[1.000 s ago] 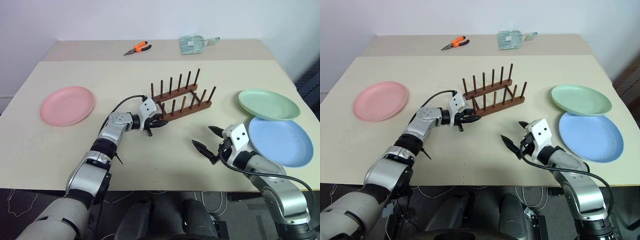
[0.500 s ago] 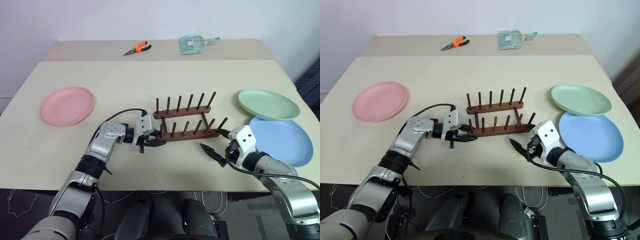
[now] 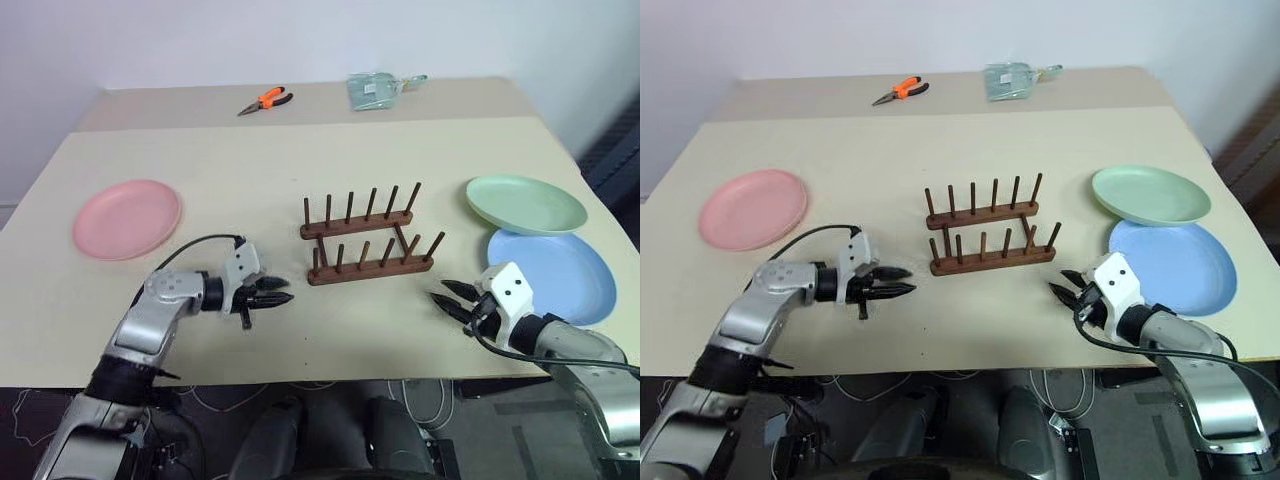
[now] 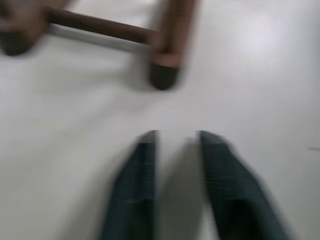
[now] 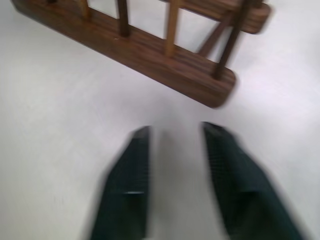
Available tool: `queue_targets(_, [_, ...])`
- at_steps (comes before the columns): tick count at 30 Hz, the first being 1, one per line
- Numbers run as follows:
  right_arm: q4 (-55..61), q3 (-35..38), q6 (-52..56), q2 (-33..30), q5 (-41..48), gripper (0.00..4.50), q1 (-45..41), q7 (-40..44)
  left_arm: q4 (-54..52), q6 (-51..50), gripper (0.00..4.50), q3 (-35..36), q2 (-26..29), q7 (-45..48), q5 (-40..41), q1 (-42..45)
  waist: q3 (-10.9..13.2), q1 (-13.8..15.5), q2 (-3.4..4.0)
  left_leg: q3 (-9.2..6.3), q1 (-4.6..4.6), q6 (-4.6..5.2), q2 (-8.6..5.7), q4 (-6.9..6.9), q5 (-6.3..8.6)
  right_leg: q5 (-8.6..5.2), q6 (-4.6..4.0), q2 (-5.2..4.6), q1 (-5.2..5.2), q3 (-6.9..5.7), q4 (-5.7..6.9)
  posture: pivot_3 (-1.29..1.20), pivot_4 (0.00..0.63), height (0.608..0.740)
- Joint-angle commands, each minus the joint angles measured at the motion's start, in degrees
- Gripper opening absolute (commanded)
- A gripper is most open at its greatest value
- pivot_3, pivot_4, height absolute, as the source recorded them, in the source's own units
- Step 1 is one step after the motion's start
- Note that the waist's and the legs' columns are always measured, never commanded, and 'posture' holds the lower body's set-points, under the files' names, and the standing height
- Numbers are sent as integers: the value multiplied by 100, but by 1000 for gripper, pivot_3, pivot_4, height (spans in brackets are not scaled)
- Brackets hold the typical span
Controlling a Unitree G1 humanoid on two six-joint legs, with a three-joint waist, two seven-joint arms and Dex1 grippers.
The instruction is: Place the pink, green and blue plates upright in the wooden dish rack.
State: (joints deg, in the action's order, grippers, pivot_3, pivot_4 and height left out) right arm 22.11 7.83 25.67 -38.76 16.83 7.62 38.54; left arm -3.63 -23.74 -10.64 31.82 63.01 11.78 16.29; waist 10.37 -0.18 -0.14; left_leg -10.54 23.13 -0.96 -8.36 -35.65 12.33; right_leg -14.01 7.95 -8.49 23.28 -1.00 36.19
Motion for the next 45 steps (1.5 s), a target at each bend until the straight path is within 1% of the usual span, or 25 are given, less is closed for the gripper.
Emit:
queue_targets(1, [-156,-223,-164,44,-297,26,-193,-126,-269,-321,0,-554,-414,-502,-222,-88,-2,92,3,5,0,3,-2,-1,2,-1,1,-2,-1,5,-2,0,150,732])
queue_targets(3, [-237,-319,-159,62,-425,26,-298,-213,-205,-259,0,-622,-607,-795,-359,-56,-3,122,3,11,3,8,-7,-4,4,-2,2,-6,-1,9,-6,0,150,732])
queue_targets(6, [-499,-531,-256,156,-733,26,-562,-421,118,-268,0,-531,-1148,-1584,-521,122,-5,135,3,14,3,11,-10,-7,7,-3,6,-7,-2,13,-7,0,150,732])
queue_targets(10, [-940,-778,-366,372,-1149,26,-1008,-783,637,-147,0,-319,-1536,-2383,-743,341,-8,96,1,16,1,11,-8,-22,7,-1,6,-4,-6,14,0,0,150,732])
queue_targets(15, [-1468,-894,-504,643,-1383,26,-1491,-1066,1212,71,0,-166,-1688,-2925,-820,586,-19,64,-3,26,-9,11,1,-25,7,3,7,4,-9,18,3,0,150,732])
queue_targets(20, [-1549,-924,-572,681,-1435,26,-1611,-1046,1245,178,0,-184,-1659,-2919,-749,583,-23,60,-1,30,-11,11,1,-24,7,7,4,4,-9,21,4,0,150,732])
queue_targets(23, [-1428,-845,-483,672,-1245,26,-1571,-877,1193,177,0,-134,-1604,-2946,-729,530,-23,58,0,32,-13,11,1,-24,7,8,6,5,-9,25,4,0,150,732])
queue_targets(26, [-898,-723,-244,639,-663,876,-1381,-400,891,15,0,24,-1471,-2825,-525,360,-23,31,-1,35,-14,12,2,-21,8,8,6,5,-8,28,4,0,150,732])
queue_targets(28, [-417,-721,-75,622,-345,1868,-1286,-174,561,-185,525,330,-1370,-2787,-250,197,-23,-19,0,38,-15,13,5,-10,8,8,8,8,-1,34,4,0,150,732])
queue_targets(29, [-161,-733,74,626,-157,2376,-1269,-82,375,-342,852,650,-1355,-2872,-8,139,-23,-53,0,39,-15,13,6,-3,8,7,9,8,4,37,4,0,150,732])
queue_targets(31, [182,-792,269,614,36,3425,-1269,29,116,-585,1838,1233,-1375,-3102,399,98,-21,-88,-1,48,-15,13,17,1,8,8,8,22,13,52,4,0,150,732])
queue_targets(33, [385,-938,336,645,27,4455,-1353,24,116,-676,2835,2021,-1462,-3785,599,242,-18,-72,-5,50,-15,12,32,0,9,4,13,39,16,57,4,0,150,732])
queue_targets(35, [481,-1095,359,717,8,4473,-1471,-7,307,-627,3894,2904,-1617,-4802,719,549,-13,-46,-15,50,-14,11,45,-2,9,5,12,52,16,59,1,0,150,732])
queue_targets(36, [482,-1176,360,759,-12,4473,-1531,-26,427,-583,4347,3341,-1701,-5361,772,731,-11,-34,-19,50,-13,10,47,-2,9,5,11,55,17,59,0,0,150,732])
queue_targets(38, [436,-1315,359,822,-36,4473,-1610,-37,542,-481,4347,3931,-1789,-6206,753,967,-12,-16,-24,49,-8,8,48,-3,8,7,12,56,18,59,-4,0,150,732])
queue_targets(41, [263,-1628,228,869,-198,4473,-1690,33,446,-343,4347,5085,-1933,-8003,675,1336,-14,-9,-32,57,-3,-1,44,-4,17,28,13,55,19,65,-19,0,150,732])
queue_targets(43, [210,-1720,185,895,-231,4473,-1744,53,421,-478,4347,5530,-1957,-8539,837,1394,-17,-11,-40,61,-1,-4,43,-7,25,27,15,56,23,70,-19,0,150,732])
queue_targets(45, [167,-1776,159,940,-242,4473,-1819,55,449,-741,4347,5662,-1909,-8629,1032,1361,-17,1,-42,62,-1,-6,44,-9,27,28,14,58,24,71,-17,0,150,732])
